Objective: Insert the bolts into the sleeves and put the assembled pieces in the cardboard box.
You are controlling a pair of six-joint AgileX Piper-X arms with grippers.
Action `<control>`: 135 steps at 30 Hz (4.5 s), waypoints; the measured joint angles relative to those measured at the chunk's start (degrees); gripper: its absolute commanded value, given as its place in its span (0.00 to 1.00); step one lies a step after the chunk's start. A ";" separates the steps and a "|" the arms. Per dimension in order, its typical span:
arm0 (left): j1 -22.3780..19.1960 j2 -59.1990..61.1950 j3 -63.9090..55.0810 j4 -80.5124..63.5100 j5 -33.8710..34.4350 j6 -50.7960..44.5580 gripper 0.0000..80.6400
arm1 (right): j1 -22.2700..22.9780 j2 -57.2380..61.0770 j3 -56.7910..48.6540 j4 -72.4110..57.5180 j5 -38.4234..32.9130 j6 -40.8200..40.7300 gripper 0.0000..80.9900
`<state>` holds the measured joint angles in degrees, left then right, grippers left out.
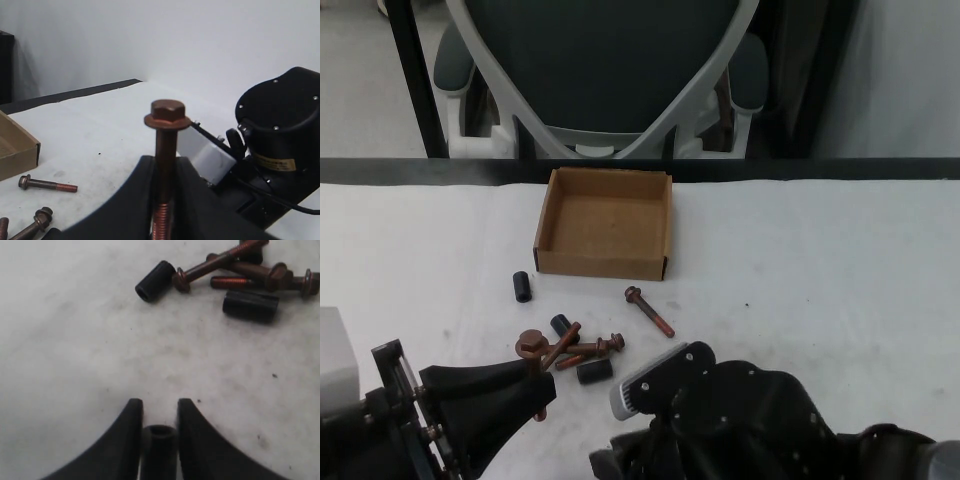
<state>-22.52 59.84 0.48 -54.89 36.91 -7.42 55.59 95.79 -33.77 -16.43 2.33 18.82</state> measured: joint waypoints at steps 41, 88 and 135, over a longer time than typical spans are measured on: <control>0.00 0.00 0.00 -0.06 0.00 0.00 0.01 | -0.26 0.06 -19.45 44.56 0.11 5.64 0.59; 0.00 0.00 0.00 -0.81 0.07 -0.36 0.01 | -0.45 12.21 -33.76 62.37 2.48 -6.19 0.00; -16.59 0.00 0.00 -9.56 -1.13 0.51 0.01 | 23.26 -25.11 28.79 -29.06 22.29 -9.57 0.00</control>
<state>-39.11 59.84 0.48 -64.44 35.78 -6.91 78.85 70.69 -4.98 -45.49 24.62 9.25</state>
